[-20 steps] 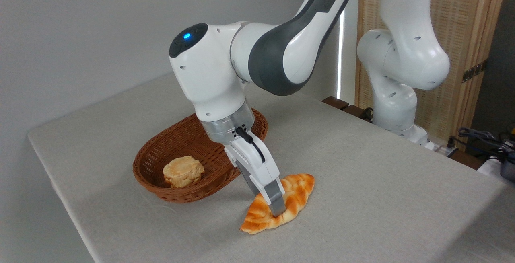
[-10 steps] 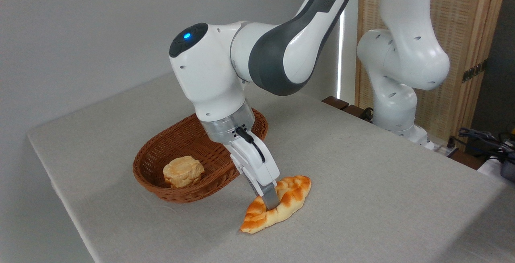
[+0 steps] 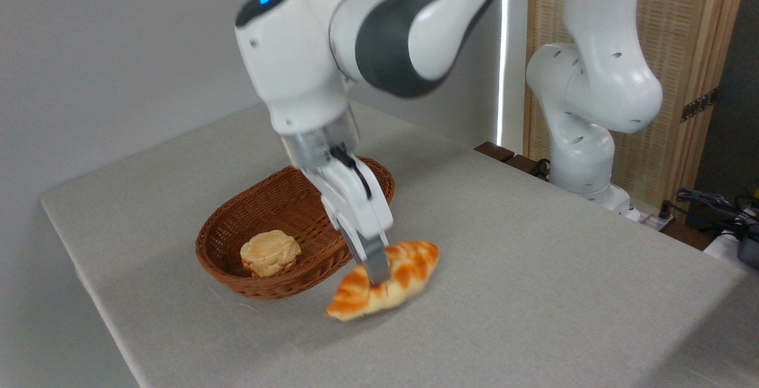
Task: Put bread into the basket
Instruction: 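Lift the braided loaf and carry it over the basket, then lower the loaf into the basket beside the bun and release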
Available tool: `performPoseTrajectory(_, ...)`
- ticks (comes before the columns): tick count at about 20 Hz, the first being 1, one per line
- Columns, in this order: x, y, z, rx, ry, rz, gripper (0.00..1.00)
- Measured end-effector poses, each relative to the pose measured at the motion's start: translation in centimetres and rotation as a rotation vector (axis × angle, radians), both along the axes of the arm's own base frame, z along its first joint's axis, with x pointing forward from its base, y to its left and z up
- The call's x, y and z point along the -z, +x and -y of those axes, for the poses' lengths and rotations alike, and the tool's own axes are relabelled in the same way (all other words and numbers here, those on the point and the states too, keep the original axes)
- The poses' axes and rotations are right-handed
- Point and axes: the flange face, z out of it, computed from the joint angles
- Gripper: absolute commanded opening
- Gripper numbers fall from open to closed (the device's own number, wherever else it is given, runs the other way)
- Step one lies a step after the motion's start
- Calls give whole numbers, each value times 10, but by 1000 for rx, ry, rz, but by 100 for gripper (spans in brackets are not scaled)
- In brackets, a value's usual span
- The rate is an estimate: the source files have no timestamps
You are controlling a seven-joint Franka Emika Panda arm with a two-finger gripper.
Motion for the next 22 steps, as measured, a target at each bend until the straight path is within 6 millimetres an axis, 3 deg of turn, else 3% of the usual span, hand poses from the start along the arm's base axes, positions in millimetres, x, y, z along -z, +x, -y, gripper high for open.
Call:
performPoseTrajectory(3, -44, 2, 21, 11, -52, 44, 24)
performPoseTrajectory(6, -70, 2, 44, 27, -105, 77, 32)
performPoseTrajectory(7, -74, 2, 51, 31, -115, 82, 57)
performPoseTrajectory(8, -80, 1, 65, 34, -133, 88, 70)
performPoseTrajectory(10, -82, -2, 88, 29, -143, 89, 76)
performPoseTrajectory(11, -81, -3, 97, 24, -142, 88, 88)
performPoseTrajectory(13, -78, -6, 120, 3, -137, 82, 99)
performPoseTrajectory(16, -66, -6, 142, -28, -128, 61, 100)
performPoseTrajectory(22, -45, 0, 146, -48, -118, 25, 100)
